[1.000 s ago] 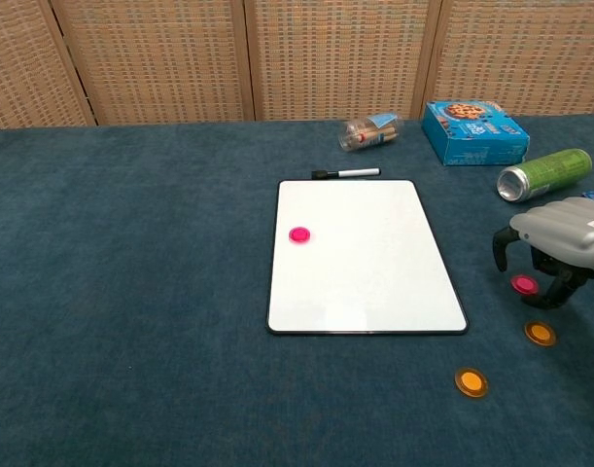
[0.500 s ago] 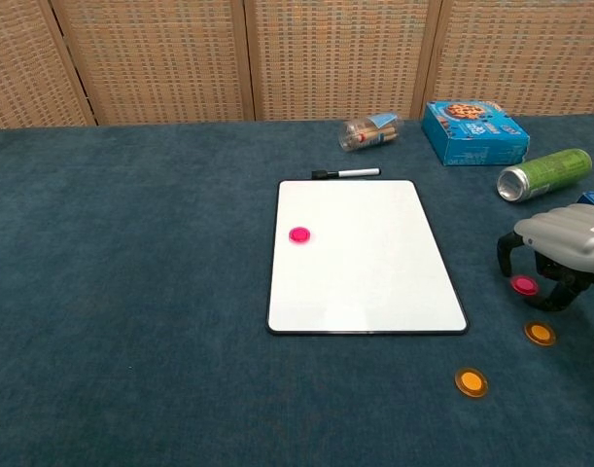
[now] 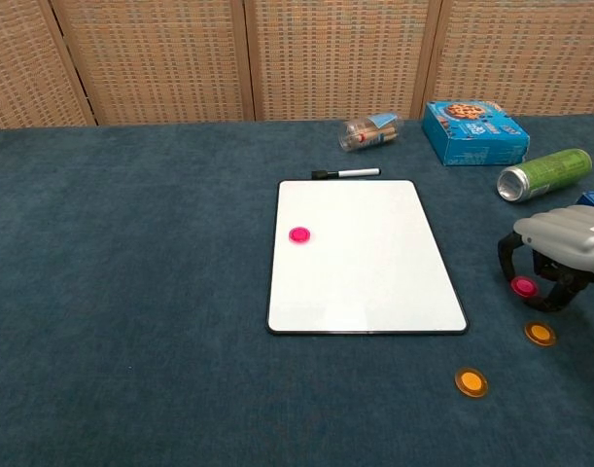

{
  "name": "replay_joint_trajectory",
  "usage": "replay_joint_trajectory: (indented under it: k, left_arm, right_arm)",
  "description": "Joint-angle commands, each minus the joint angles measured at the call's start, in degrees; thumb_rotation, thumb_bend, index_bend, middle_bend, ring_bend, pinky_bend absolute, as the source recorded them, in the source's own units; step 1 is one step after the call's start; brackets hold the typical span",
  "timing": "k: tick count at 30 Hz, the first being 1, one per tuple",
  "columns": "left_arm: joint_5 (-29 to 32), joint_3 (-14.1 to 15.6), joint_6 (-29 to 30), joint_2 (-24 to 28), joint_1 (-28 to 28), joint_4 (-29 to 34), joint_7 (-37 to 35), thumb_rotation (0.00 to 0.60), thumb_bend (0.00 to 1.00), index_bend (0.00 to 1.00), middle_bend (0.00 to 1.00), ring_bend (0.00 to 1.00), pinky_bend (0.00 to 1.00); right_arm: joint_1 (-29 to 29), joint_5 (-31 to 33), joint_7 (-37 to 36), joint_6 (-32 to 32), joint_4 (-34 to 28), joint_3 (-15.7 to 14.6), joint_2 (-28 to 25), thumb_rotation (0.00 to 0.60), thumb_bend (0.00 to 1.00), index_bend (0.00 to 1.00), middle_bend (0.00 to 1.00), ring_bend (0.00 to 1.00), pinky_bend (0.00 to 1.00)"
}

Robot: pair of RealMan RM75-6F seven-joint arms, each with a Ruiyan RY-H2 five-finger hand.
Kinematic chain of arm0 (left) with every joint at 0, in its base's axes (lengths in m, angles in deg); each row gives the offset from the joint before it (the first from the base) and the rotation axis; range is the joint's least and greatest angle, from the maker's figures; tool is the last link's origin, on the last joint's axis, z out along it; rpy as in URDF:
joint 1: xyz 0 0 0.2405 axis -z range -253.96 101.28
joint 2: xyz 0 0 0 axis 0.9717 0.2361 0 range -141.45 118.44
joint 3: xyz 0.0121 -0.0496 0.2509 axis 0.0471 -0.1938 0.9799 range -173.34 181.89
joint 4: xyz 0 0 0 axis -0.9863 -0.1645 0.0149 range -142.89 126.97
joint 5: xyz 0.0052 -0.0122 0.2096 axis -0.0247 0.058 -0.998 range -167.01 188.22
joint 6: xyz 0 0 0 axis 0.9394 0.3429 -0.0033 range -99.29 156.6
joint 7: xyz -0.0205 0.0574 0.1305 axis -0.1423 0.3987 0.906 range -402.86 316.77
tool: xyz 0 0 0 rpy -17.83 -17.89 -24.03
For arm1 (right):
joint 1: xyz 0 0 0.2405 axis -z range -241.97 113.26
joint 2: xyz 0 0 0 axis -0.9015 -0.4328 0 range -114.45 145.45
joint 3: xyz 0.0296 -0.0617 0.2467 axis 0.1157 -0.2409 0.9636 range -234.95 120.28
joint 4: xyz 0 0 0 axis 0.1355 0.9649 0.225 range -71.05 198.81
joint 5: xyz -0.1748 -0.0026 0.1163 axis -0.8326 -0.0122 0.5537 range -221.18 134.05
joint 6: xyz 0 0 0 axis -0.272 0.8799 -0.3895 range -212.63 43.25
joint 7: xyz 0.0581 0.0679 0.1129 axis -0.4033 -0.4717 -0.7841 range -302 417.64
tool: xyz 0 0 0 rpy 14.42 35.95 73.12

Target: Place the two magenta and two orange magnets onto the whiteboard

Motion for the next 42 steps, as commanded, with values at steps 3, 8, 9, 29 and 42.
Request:
replay_joint_trajectory:
  k: [3,8,9,29,42]
  left_arm:
    - [-0.04,0.0,0.02,0.02,0.0,-0.06,-0.15,0.6,0.02,0.0,0.0,0.0,0.0]
    - [-0.05,0.05,-0.17,0.04,0.09,-0.07,-0.16,0.6,0.02,0.0,0.0,0.0,0.0]
    - [-0.02,0.03,-0.21,0.05,0.11,-0.07,-0.16,0.6,0.02,0.0,0.0,0.0,0.0]
    - [3.48,-1.26,-2.44,0.83,1.15,-0.72,-2.82,0.6,0.02,0.0,0.0,0.0,0.0]
    - [2.57,-0.89,-2.72,1.15,1.25,-0.75,-3.39,0.6,0.02,0.0,0.0,0.0,0.0]
  right_arm:
    - [-0.35,-0.25,0.55,0.23,-0.91,0.76,-0.37,0.6,0.36,0.59,0.98,1.0,1.0]
    - [-2.28,0.23,3.05,0.52,-3.5,2.99,-0.7,0.6,0.36,0.59,0.98,1.0,1.0]
    - [-2.87,0.69,3.87,0.5,-4.1,3.6,-0.64,0.6,0.36,0.59,0.98,1.0,1.0]
    - [-22.12,22.73,24.44,0.03,8.46,15.2,15.26,0.6,0.36,0.58,0.98,1.0,1.0]
    - [-21.58,23.83,25.16,3.04,4.31,13.89,12.52,0.6,0.36,0.4,0.98,1.0,1.0]
